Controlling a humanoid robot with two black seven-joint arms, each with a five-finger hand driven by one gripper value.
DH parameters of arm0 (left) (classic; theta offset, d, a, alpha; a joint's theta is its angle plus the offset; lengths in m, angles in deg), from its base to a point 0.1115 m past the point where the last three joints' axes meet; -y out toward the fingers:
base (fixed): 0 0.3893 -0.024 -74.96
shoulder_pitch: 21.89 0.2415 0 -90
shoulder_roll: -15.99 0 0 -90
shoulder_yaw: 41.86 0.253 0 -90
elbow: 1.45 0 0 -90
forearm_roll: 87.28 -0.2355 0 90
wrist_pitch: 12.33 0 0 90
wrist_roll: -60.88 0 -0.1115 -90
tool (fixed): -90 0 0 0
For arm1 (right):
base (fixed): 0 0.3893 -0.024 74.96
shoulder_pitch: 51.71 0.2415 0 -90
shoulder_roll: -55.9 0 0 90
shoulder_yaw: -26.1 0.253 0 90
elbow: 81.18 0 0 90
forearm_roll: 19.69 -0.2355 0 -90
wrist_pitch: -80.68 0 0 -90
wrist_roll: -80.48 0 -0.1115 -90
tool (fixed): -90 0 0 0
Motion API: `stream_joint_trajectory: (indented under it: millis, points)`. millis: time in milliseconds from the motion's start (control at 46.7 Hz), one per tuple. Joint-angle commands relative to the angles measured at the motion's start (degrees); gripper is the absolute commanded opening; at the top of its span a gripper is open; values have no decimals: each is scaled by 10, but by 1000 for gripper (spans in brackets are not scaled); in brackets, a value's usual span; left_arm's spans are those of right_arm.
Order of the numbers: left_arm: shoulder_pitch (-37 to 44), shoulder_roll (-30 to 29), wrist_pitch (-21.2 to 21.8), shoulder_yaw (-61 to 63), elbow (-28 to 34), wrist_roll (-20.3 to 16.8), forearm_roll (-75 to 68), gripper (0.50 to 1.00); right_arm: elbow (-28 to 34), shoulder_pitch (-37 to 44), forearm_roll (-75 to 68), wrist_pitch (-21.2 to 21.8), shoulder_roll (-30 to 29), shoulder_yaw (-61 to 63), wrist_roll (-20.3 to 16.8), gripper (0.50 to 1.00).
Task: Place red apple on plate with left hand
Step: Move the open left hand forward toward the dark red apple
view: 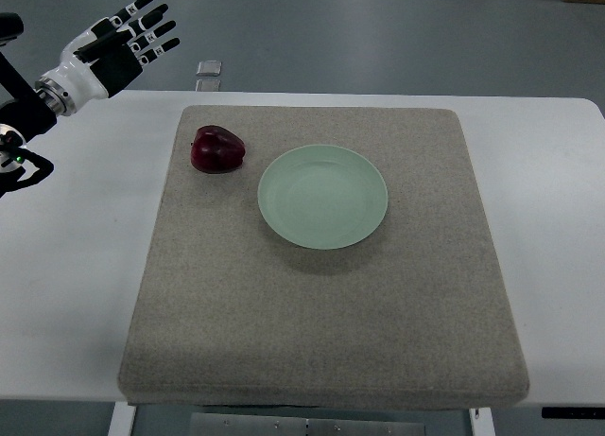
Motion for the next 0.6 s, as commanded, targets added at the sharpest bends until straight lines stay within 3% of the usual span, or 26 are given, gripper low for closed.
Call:
stream_joint_trajectory:
  millis: [0, 578]
  points:
    - [-1, -2, 0, -4, -3, 0, 5, 996, 0, 0, 0, 0, 0, 0, 0, 928]
    - [-12, -15, -6, 6, 6, -4, -6, 996, 0, 0, 0, 0, 0, 0, 0, 928]
